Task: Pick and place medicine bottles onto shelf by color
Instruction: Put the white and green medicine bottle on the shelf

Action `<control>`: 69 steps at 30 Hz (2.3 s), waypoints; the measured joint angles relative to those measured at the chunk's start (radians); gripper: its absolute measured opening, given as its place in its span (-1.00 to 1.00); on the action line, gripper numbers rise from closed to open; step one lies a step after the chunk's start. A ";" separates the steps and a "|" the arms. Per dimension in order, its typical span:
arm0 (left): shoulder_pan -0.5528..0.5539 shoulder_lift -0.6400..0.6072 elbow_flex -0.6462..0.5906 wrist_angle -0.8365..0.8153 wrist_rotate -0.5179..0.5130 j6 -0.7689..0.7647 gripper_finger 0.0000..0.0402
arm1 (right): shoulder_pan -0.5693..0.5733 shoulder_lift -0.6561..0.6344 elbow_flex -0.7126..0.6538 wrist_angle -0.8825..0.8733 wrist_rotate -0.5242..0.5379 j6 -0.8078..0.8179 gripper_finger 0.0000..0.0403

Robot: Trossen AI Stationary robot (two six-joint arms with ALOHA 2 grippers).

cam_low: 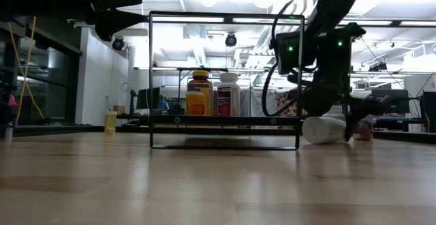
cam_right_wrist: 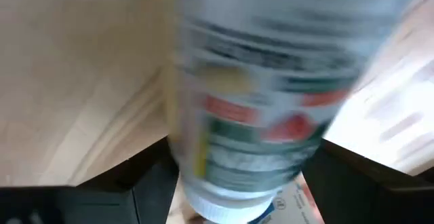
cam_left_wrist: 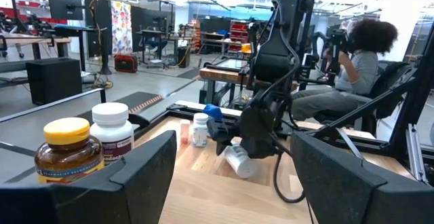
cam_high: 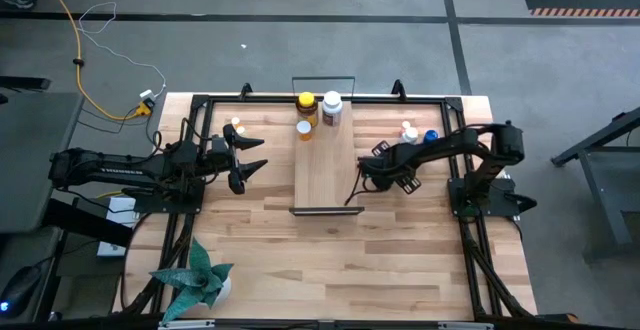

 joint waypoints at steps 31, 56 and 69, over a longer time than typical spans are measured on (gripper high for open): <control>0.000 0.005 0.000 0.001 0.000 -0.059 0.39 | 0.135 -0.311 0.108 -0.222 0.258 0.434 -0.17; -0.135 0.341 0.078 0.223 -0.093 0.291 0.39 | 0.131 0.102 0.659 0.212 0.075 0.432 -0.16; -0.168 0.466 0.078 0.357 -0.247 0.341 0.39 | 0.153 0.163 0.729 0.240 -0.009 0.433 -0.16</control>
